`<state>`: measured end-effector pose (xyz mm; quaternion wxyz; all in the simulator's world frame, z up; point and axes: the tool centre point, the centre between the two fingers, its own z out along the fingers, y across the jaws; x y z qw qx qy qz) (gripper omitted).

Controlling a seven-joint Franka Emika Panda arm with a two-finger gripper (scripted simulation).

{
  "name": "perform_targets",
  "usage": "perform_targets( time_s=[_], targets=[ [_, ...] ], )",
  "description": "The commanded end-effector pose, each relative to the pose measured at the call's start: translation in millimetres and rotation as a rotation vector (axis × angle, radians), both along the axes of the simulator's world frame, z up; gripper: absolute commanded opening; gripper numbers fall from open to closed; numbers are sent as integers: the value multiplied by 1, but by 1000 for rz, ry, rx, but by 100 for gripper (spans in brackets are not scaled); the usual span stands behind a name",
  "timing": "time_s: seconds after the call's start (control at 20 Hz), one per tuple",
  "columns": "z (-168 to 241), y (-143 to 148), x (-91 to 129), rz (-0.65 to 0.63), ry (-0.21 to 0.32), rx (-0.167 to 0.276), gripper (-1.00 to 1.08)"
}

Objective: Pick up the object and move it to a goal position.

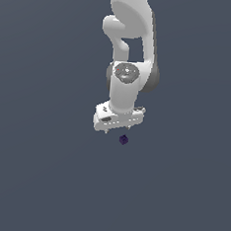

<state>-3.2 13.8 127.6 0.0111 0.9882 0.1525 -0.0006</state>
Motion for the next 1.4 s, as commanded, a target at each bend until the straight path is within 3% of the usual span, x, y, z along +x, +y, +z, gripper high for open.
perform_targets(
  time_s=[0.0,0.55,1.0,1.35],
  targets=[
    [-14,9,-1,75,2,4,100],
    [-52,36,-6,283,5,19,100],
    [-58,38,-7,300,6,21,100],
    [-87,38,-8,304,6,21,100]
  ],
)
